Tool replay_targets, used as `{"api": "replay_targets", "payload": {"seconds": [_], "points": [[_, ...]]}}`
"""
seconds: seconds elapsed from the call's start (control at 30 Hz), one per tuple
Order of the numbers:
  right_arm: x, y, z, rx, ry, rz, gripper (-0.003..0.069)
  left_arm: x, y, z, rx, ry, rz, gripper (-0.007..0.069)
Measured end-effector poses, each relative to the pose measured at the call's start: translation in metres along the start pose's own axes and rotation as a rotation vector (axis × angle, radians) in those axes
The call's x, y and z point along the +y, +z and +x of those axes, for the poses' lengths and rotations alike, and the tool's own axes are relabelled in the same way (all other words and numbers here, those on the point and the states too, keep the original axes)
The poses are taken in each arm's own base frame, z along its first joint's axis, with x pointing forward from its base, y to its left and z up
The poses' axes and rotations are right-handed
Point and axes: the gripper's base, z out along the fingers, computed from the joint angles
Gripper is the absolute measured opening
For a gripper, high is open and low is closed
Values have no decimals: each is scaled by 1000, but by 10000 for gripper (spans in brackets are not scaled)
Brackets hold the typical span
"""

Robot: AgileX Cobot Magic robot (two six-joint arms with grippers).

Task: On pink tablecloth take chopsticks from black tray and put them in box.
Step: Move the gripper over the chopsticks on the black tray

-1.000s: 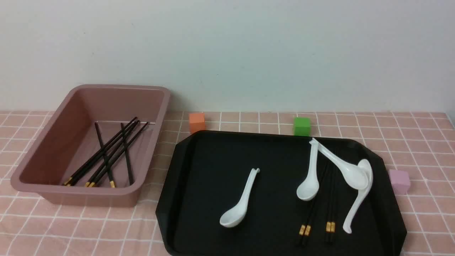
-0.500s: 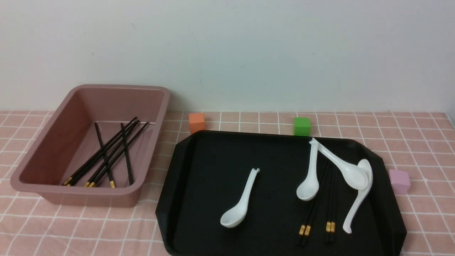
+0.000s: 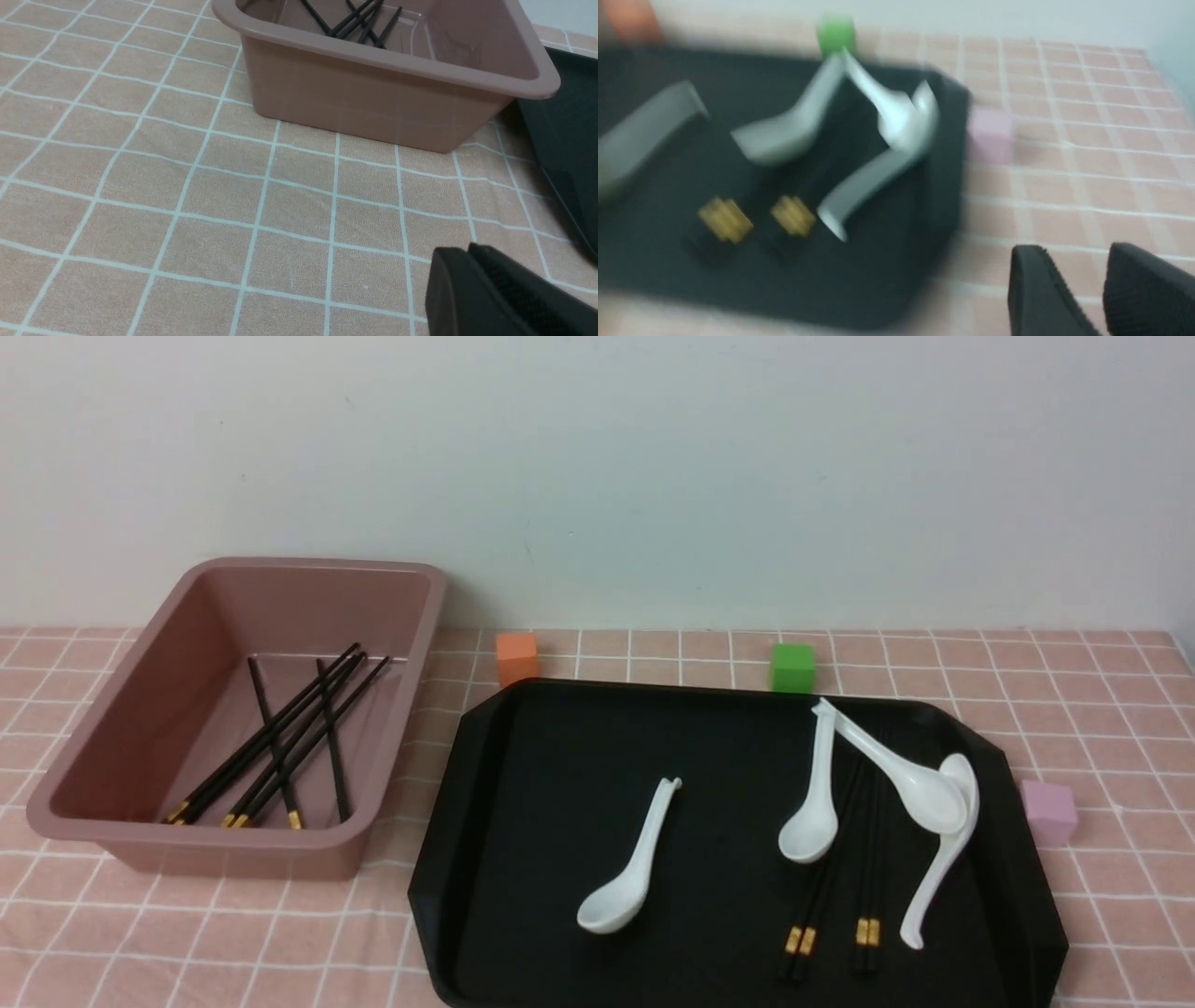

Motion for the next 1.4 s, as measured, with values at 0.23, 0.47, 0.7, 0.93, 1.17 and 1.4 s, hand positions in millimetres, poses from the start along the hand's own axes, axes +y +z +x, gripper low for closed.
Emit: {"api": "replay_targets", "payload": {"seconds": [0.23, 0.47, 0.7, 0.93, 1.17, 1.4], "points": [[4, -3, -24, -258, 343, -95, 240, 0, 0, 0, 0, -1, 0, 36], [12, -9, -54, -213, 495, -132, 240, 0, 0, 0, 0, -1, 0, 36], [32, 21, -117, 347, 188, -9, 240, 0, 0, 0, 0, -1, 0, 36], [55, 113, -134, 867, -41, 57, 240, 0, 0, 0, 0, -1, 0, 36], [96, 183, -97, 1070, -50, -16, 240, 0, 0, 0, 0, -1, 0, 36], [132, 220, -54, 1124, -23, 20, 259, 0, 0, 0, 0, -1, 0, 36]]}}
